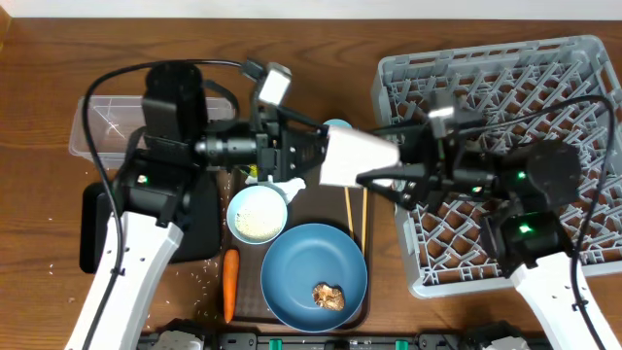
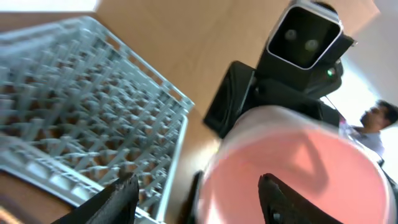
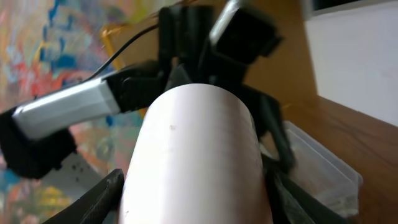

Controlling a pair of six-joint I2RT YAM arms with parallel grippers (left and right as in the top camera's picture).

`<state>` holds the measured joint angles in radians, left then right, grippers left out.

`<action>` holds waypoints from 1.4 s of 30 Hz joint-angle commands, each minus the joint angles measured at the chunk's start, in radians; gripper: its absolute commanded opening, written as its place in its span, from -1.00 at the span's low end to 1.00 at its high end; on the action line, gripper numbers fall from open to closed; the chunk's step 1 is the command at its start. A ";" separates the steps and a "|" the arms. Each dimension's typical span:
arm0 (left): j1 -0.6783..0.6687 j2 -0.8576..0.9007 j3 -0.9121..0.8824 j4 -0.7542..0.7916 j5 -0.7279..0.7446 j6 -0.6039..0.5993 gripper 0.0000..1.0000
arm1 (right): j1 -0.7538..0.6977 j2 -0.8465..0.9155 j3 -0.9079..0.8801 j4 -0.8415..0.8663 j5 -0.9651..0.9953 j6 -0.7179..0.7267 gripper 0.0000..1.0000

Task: Sort waste into correct bins and load items into the dishwasher rack
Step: 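Carry the pink cup with the right gripper into the rack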

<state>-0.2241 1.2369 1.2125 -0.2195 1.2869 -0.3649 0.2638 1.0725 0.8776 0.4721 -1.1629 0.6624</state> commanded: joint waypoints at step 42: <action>0.084 -0.003 0.016 -0.003 0.014 -0.006 0.27 | -0.516 -0.082 0.361 -1.464 1.415 -0.296 0.06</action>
<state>-0.1448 1.2369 1.2125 -0.2245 1.2831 -0.3695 -0.1898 0.9672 1.1908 -0.9695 0.1986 0.3588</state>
